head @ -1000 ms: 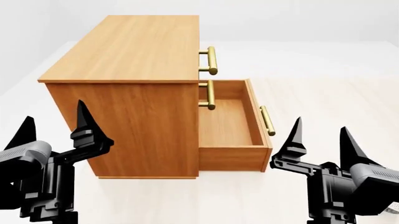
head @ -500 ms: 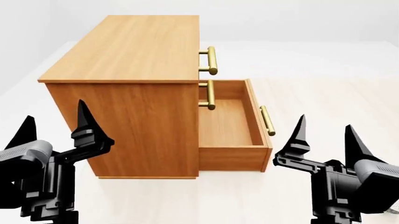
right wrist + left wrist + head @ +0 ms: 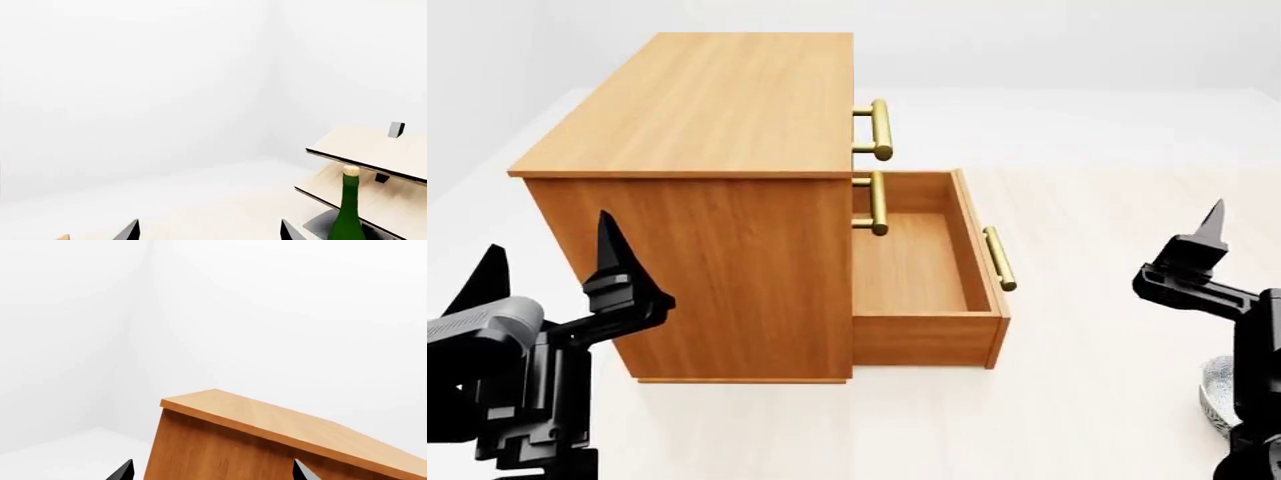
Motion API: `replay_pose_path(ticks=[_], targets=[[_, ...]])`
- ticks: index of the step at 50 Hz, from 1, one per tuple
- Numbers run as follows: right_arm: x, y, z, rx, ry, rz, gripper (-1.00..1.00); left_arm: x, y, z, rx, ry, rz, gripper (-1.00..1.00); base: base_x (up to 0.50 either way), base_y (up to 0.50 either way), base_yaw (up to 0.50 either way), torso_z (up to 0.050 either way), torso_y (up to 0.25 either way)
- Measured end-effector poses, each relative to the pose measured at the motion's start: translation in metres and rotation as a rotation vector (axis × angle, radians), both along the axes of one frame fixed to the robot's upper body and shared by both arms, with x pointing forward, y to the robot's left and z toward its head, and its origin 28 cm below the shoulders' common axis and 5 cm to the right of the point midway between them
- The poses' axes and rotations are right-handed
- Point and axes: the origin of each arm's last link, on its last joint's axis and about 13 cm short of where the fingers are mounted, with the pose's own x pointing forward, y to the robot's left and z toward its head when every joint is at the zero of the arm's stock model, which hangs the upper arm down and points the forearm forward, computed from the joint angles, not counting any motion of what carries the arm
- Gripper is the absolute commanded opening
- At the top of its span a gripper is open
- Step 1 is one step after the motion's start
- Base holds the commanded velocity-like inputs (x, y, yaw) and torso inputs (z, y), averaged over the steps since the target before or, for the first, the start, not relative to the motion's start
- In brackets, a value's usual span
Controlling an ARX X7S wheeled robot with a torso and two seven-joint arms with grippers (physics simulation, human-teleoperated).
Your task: Put the bowl on top of the cabinet.
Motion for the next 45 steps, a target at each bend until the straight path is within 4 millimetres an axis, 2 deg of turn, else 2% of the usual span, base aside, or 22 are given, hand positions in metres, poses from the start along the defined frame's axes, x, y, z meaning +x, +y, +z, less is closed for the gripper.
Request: replay_pose_path(ticks=[13,25,45], targets=[[0.004,-0.02,0.019,0.056,0.143,-0.155,1.0,0.001,0.0,0.0,-0.001,-0.001,-0.001,1.0,0.0,0.0,0.0,0.0,0.0],[-0.001,-0.022,0.029,0.145,0.254,-0.247,1.0,0.0,-0.001,0.0,-0.002,0.0,-0.001,1.0,0.0,0.0,0.0,0.0,0.0],[-0.002,-0.034,0.059,0.186,0.246,-0.292,1.0,-0.001,-0.001,-0.001,0.0,0.003,-0.002,1.0,0.0,0.0,0.0,0.0,0.0]])
